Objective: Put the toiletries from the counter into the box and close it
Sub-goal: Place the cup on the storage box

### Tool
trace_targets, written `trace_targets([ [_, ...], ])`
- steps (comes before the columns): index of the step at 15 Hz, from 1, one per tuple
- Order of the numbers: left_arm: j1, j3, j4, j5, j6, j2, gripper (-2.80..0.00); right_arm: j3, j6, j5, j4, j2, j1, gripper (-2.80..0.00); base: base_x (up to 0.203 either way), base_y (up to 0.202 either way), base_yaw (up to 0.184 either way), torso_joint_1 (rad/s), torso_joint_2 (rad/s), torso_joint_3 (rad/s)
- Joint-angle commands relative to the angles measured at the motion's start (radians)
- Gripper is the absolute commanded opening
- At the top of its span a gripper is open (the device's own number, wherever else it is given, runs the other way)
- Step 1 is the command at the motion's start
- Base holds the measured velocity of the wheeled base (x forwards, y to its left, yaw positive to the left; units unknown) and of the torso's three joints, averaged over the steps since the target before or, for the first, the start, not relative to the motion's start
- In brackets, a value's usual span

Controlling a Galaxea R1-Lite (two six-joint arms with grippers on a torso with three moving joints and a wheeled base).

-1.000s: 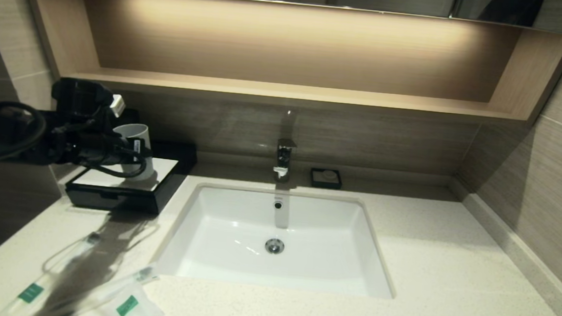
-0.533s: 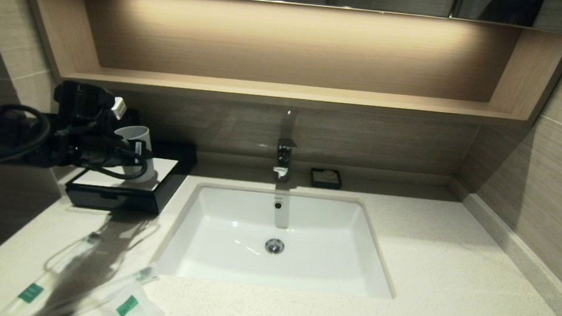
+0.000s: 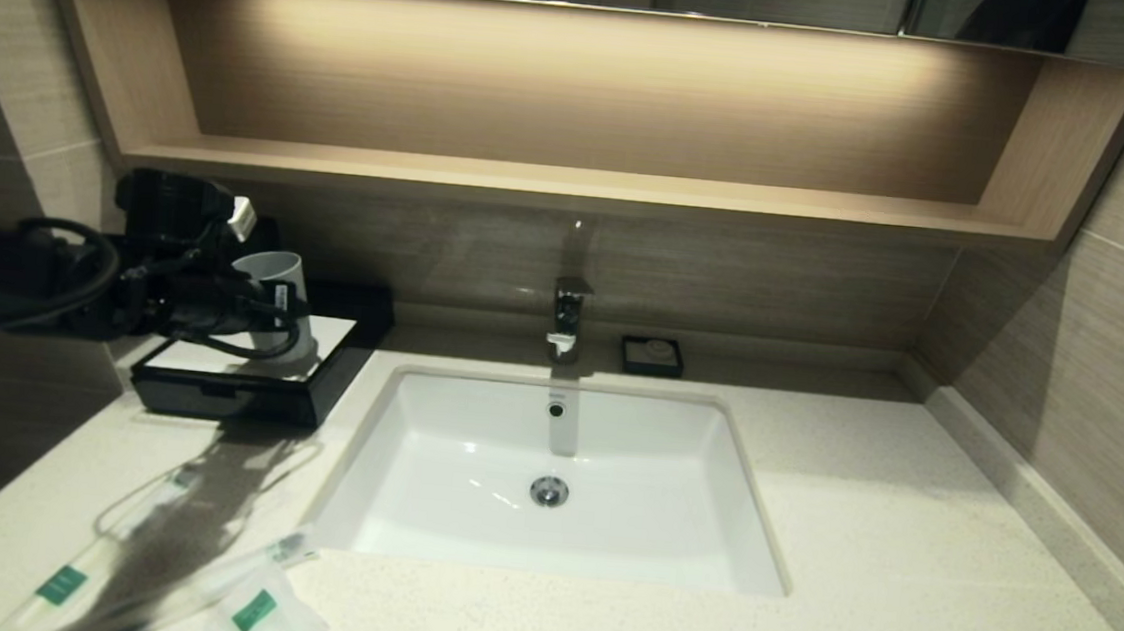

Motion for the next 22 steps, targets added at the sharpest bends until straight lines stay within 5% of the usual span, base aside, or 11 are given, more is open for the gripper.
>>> trace_targets([
  [1,0.0,0.008,-0.014,0.001,-0.001,0.007,-2.8,0.002,-0.001,0.0,0.0,0.0,0.0,-2.8,0.0,0.0,0.0,0.0,0.0,0.0],
  [22,0.0,0.026,-0.069,0.002,0.001,0.04,-2.8,0.001,0.0,0.0,0.0,0.0,0.0,-2.8,0.0,0.0,0.0,0.0,0.0,0.0],
])
